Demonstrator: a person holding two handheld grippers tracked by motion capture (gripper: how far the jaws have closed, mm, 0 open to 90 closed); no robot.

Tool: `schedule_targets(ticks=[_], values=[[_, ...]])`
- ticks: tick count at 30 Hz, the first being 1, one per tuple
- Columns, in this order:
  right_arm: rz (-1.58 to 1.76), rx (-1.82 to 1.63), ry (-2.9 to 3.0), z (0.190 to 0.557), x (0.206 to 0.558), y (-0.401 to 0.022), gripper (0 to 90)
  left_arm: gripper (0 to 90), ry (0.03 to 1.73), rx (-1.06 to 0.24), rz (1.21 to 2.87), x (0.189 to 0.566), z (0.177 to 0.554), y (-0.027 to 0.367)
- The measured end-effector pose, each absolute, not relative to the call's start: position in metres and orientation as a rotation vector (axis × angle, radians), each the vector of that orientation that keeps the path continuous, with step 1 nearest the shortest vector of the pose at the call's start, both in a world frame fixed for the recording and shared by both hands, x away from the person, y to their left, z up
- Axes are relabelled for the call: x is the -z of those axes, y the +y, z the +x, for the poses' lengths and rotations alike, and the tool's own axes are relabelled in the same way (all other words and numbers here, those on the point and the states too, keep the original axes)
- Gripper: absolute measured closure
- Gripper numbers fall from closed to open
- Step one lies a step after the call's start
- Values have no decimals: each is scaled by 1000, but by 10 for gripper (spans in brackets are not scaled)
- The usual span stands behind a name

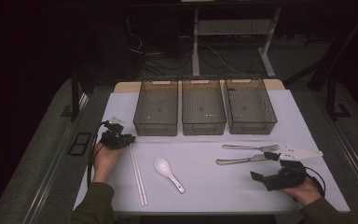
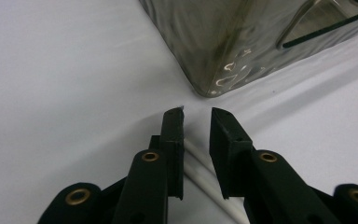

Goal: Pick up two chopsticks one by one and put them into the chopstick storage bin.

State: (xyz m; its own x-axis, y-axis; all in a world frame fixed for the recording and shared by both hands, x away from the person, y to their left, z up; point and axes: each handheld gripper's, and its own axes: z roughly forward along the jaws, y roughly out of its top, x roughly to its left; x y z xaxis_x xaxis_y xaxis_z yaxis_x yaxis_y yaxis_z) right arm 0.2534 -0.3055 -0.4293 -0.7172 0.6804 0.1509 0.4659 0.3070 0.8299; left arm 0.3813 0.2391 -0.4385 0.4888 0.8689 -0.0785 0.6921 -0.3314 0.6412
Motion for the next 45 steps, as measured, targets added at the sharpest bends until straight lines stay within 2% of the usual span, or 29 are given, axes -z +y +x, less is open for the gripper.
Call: schedule_targets(ticks=[33,41,45], values=[[1047,-1369,2345,253,429,-305,35,787,1105,-232,2165,441,373,204],[1049,-1371,2345,253,429,-305,35,786,1055,-207,2175,442,372,192],[1047,-1374,2345,253,429,-306,35,755,1056,-226,2162,438,371,199]])
